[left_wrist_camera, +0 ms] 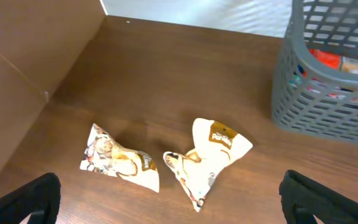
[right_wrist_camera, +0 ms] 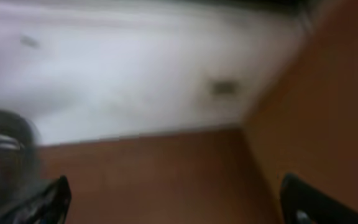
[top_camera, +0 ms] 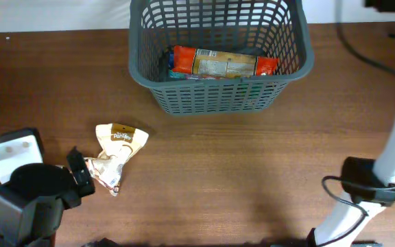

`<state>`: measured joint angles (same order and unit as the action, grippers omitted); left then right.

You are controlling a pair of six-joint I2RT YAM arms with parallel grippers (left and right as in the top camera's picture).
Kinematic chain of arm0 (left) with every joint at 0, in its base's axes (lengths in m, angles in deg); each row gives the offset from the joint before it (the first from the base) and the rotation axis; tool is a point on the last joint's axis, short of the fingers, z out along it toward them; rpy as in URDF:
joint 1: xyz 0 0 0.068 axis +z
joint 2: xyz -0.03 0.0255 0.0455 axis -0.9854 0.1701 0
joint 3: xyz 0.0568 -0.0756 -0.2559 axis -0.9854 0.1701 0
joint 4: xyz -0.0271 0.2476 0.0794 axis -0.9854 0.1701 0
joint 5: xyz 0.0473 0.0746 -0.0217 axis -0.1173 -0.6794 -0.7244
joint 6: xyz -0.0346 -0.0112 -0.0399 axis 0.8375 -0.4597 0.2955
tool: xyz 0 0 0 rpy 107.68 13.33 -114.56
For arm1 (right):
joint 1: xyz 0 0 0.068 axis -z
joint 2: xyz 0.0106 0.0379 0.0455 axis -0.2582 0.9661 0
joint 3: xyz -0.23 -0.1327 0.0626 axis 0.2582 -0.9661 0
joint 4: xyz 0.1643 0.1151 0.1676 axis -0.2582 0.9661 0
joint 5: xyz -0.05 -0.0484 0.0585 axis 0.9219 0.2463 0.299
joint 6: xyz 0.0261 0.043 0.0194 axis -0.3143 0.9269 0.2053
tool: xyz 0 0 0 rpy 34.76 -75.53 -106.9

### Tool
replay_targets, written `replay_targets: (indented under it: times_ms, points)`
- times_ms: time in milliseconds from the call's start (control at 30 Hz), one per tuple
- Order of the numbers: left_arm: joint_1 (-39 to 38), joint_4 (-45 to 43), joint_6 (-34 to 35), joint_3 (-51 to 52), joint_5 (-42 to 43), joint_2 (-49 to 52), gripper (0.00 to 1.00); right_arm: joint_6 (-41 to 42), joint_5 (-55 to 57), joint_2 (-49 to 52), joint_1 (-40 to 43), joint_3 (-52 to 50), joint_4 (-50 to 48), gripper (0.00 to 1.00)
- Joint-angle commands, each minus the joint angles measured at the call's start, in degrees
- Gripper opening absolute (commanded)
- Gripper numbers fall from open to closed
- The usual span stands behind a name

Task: Pack container
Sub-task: 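Pull the right arm back to the lower right, then raise the left gripper and move it over the crumpled snack wrappers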

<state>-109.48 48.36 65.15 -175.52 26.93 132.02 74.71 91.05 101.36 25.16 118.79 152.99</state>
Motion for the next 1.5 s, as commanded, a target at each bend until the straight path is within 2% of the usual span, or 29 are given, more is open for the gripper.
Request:
replay_targets:
  times_ms: [0,167,300,367,533,733,800,933,1033,1067,1200,1300,1400,1433,1467]
  points:
    - [-0.2,-0.5,0.1,0.0,4.0,0.0,0.99,15.6,1.6,-1.1,6.4,0.5,4.4,0.99]
    - [-0.2,-0.5,0.1,0.0,7.5,0.0,0.99,23.6,1.5,-0.9,12.9,-0.1,11.4,0.99]
    - [-0.2,-0.3,0.1,0.0,11.4,0.0,0.99,26.5,0.8,-0.6,15.1,-1.0,15.5,0.99]
    - [-0.2,0.0,-0.1,0.0,11.1,0.0,0.99,26.5,0.7,-0.3,15.1,-1.1,15.9,0.99]
    - [-0.2,0.2,-8.3,0.1,10.1,0.0,0.99,26.5,0.7,-0.3,15.0,-1.4,15.9,0.99]
    - [-0.2,-0.1,-8.6,1.2,3.3,0.0,0.99,26.5,0.7,-0.3,15.0,-1.4,15.9,0.99]
    - [-0.2,-0.4,-5.5,2.4,1.1,0.2,0.99,26.5,0.7,-0.3,15.0,-1.4,15.9,0.99]
    - [1.4,-0.4,5.8,4.1,0.3,1.8,0.99,26.5,0.7,-0.3,15.0,-1.4,15.9,0.99]
    - [3.6,-1.2,6.9,4.2,4.3,4.8,0.99,26.5,0.7,-0.3,15.0,-1.4,15.9,0.99]
    - [4.2,-1.8,5.2,4.2,6.1,6.0,0.99,26.5,0.7,-0.3,15.0,-1.4,15.9,0.99]
    - [8.0,-5.9,-10.5,4.1,18.8,11.8,0.99,26.5,0.7,-0.3,15.0,-1.4,15.9,0.99]
    - [12.0,-8.3,-17.7,3.7,24.8,15.9,0.99,26.5,0.7,-0.3,15.0,-1.4,15.9,0.99]
    - [17.7,-12.3,-24.0,3.7,30.6,18.8,0.99,26.5,0.7,-0.3,15.0,-1.4,15.9,0.99]
    - [19.9,-13.8,-27.1,3.7,33.8,19.3,0.99,26.5,0.7,-0.3,15.0,-1.4,15.9,0.99]
    - [24.1,-16.0,-31.8,3.7,40.6,19.9,1.00,26.5,0.7,-0.3,15.0,-1.4,15.9,0.99]
